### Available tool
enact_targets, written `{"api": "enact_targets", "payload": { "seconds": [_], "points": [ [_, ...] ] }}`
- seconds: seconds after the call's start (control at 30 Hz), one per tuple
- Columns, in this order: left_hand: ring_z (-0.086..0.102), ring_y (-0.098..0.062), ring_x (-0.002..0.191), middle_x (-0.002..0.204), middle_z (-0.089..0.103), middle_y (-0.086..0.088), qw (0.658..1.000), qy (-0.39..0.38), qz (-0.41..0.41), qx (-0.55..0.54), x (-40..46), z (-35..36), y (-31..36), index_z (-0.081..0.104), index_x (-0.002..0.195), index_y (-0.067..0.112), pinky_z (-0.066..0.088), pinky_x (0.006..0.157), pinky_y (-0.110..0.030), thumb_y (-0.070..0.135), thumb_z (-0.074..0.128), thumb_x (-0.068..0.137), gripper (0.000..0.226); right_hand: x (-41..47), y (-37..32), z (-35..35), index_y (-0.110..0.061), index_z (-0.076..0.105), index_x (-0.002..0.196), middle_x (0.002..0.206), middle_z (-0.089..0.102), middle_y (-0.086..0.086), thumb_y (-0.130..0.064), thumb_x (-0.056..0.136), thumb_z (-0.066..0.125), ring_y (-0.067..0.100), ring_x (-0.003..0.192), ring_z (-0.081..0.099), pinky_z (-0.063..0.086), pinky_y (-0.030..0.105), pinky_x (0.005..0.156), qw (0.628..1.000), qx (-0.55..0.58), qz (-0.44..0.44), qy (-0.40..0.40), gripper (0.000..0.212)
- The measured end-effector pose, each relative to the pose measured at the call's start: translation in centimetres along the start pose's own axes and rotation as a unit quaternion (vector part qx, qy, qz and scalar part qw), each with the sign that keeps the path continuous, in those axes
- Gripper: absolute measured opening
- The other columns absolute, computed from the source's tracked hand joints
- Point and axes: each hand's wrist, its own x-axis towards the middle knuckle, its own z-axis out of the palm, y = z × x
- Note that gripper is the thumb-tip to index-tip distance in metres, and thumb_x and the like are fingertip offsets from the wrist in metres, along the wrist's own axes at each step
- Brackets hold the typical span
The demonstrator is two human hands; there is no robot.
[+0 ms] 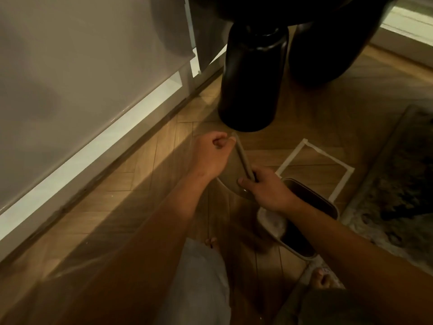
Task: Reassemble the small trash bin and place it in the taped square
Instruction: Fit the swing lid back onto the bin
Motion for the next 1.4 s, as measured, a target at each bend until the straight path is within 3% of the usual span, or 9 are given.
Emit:
{"api": "enact_targets", "payload": {
  "seconds": [0.23, 0.4, 0.53, 0.63, 0.73, 0.83, 0.97, 1.07, 1.4],
  "points": [
    [0.058, 0.014, 0.085, 0.097, 0.064, 0.019, 0.999, 0.004, 0.012, 0.040, -1.3, 1.3, -0.7, 0.068, 0.121, 0.021, 0.041, 0.064, -0.003, 0.042, 0.062, 0.096, 0.033, -3.2, 0.0, -7.2, -0.010, 0.068, 0.124, 0.110, 0.077, 0.013, -0.016, 0.100, 0.061, 0.026, 0.098, 0.075, 0.060, 0.037, 0.077, 0.947, 0.304, 0.045, 0.090, 0.025],
    [0.047, -0.018, 0.133, 0.152, 0.048, -0.001, 0.987, -0.136, -0.068, 0.061, -1.7, 4.1, -1.9, 0.045, 0.148, 0.029, 0.029, 0.098, -0.031, 0.077, 0.028, 0.093, 0.075, -5.8, -0.7, -11.0, -0.007, 0.069, 0.123, 0.103, 0.077, 0.015, -0.019, 0.098, 0.063, 0.025, 0.087, 0.077, 0.061, 0.040, 0.075, 0.890, 0.429, 0.045, 0.146, 0.029],
    [0.038, -0.026, 0.144, 0.158, 0.041, -0.001, 0.974, -0.198, -0.095, 0.061, -2.1, 6.5, -1.1, 0.038, 0.152, 0.037, 0.022, 0.118, -0.046, 0.096, 0.010, 0.074, 0.101, -7.1, -1.6, -12.6, -0.005, 0.067, 0.121, 0.098, 0.078, 0.015, -0.024, 0.100, 0.058, 0.026, 0.082, 0.078, 0.062, 0.039, 0.069, 0.858, 0.488, 0.062, 0.147, 0.029],
    [0.057, -0.028, 0.126, 0.145, 0.055, -0.004, 0.963, -0.230, -0.138, 0.002, -2.4, 8.3, -0.3, 0.040, 0.151, 0.032, 0.047, 0.102, -0.050, 0.104, 0.015, 0.059, 0.120, -7.6, -1.1, -13.7, -0.005, 0.070, 0.114, 0.097, 0.078, 0.015, -0.026, 0.101, 0.057, 0.026, 0.081, 0.078, 0.062, 0.037, 0.067, 0.843, 0.515, 0.066, 0.143, 0.027],
    [0.062, -0.024, 0.113, 0.126, 0.063, 0.001, 0.946, -0.254, -0.176, -0.098, -2.6, 9.6, 0.1, 0.045, 0.139, 0.035, 0.056, 0.083, -0.043, 0.097, 0.030, 0.066, 0.097, -7.7, 0.4, -14.5, -0.008, 0.069, 0.114, 0.094, 0.078, 0.013, -0.023, 0.103, 0.056, 0.024, 0.080, 0.078, 0.062, 0.037, 0.068, 0.840, 0.516, 0.066, 0.155, 0.023],
    [0.062, -0.014, 0.101, 0.109, 0.063, 0.012, 0.945, -0.263, -0.164, -0.099, -2.4, 10.5, 0.1, 0.045, 0.139, 0.035, 0.054, 0.073, -0.036, 0.085, 0.030, 0.082, 0.077, -7.2, 2.8, -15.6, -0.016, 0.073, 0.099, 0.086, 0.078, 0.007, -0.020, 0.103, 0.056, 0.019, 0.073, 0.077, 0.061, 0.033, 0.063, 0.861, 0.464, 0.069, 0.195, 0.018],
    [0.066, -0.017, 0.101, 0.112, 0.067, 0.006, 0.952, -0.265, -0.150, -0.026, -2.0, 11.7, -0.7, 0.053, 0.139, 0.025, 0.057, 0.075, -0.034, 0.076, 0.031, 0.093, 0.072, -6.9, 5.9, -16.7, -0.018, 0.075, 0.115, 0.103, 0.079, 0.004, -0.025, 0.102, 0.057, 0.018, 0.090, 0.078, 0.060, 0.031, 0.069, 0.903, 0.333, 0.101, 0.252, 0.023],
    [0.066, -0.016, 0.101, 0.115, 0.067, 0.006, 0.949, -0.287, -0.132, 0.009, -1.6, 12.3, -1.4, 0.051, 0.142, 0.026, 0.057, 0.071, -0.030, 0.071, 0.036, 0.095, 0.067, -7.2, 8.1, -16.9, -0.020, 0.077, 0.097, 0.086, 0.079, -0.003, -0.028, 0.100, 0.059, 0.019, 0.080, 0.075, 0.056, 0.027, 0.056, 0.921, 0.243, 0.153, 0.263, 0.020],
    [0.059, -0.017, 0.117, 0.126, 0.059, 0.009, 0.901, -0.398, -0.160, 0.063, -1.1, 13.8, -4.2, 0.042, 0.151, 0.027, 0.051, 0.101, -0.044, 0.057, 0.063, 0.090, 0.071, -10.4, 12.2, -17.2, 0.002, 0.079, 0.094, 0.097, 0.076, 0.018, -0.018, 0.090, 0.064, 0.031, 0.095, 0.072, 0.058, 0.039, 0.080, 0.929, -0.199, 0.309, 0.037, 0.025]
  ]
}}
